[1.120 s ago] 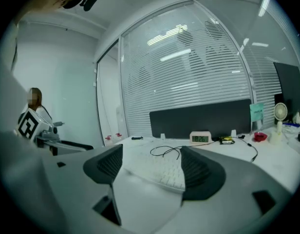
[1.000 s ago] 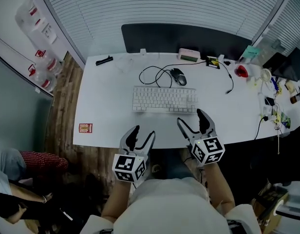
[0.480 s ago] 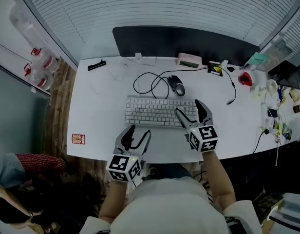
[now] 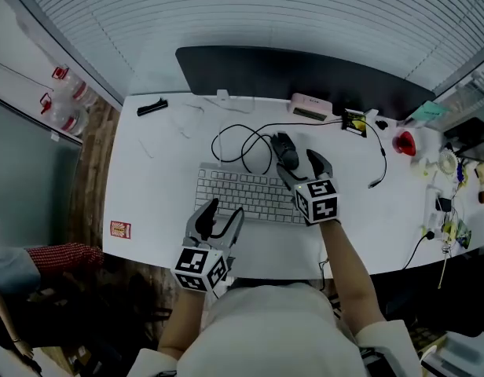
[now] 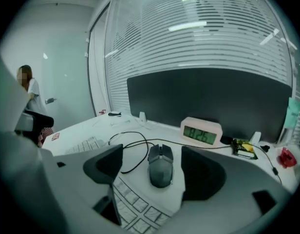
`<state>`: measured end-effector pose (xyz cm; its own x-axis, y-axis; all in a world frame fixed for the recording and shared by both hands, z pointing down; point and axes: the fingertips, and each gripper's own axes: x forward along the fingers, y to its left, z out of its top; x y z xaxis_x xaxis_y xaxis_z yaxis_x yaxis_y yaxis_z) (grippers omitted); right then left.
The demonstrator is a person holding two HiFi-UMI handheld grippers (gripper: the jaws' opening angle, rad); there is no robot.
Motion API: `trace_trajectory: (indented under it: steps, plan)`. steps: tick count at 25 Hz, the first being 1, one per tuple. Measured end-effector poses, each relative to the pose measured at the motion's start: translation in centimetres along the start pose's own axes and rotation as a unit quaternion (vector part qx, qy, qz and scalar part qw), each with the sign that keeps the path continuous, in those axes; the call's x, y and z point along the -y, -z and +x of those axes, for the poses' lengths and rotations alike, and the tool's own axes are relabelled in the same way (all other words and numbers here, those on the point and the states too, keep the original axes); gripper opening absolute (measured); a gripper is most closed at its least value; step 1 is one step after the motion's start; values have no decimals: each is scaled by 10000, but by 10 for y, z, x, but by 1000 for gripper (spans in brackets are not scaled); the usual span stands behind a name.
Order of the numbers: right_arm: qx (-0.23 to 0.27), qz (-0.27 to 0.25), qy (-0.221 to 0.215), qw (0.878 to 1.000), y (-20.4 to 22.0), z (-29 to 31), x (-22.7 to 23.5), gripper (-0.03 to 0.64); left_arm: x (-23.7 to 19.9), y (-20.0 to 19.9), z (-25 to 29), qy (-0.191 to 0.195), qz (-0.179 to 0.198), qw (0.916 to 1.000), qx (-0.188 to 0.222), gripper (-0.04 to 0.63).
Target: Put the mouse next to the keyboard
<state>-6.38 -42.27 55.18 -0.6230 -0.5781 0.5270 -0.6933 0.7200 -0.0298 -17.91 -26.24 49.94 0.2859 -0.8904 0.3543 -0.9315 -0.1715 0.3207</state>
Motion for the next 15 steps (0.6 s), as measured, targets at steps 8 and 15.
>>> trace_trajectory:
  steps: [8,15]
  plan:
    - [-897,-48,-176,9958,28,52,11,351,-9,-6,14,-192,-66,9998,-40,258]
    - [-1678,-289,-242,9851,50,77,18,351,-13,-8,20,-282,-60,9996,-79,258]
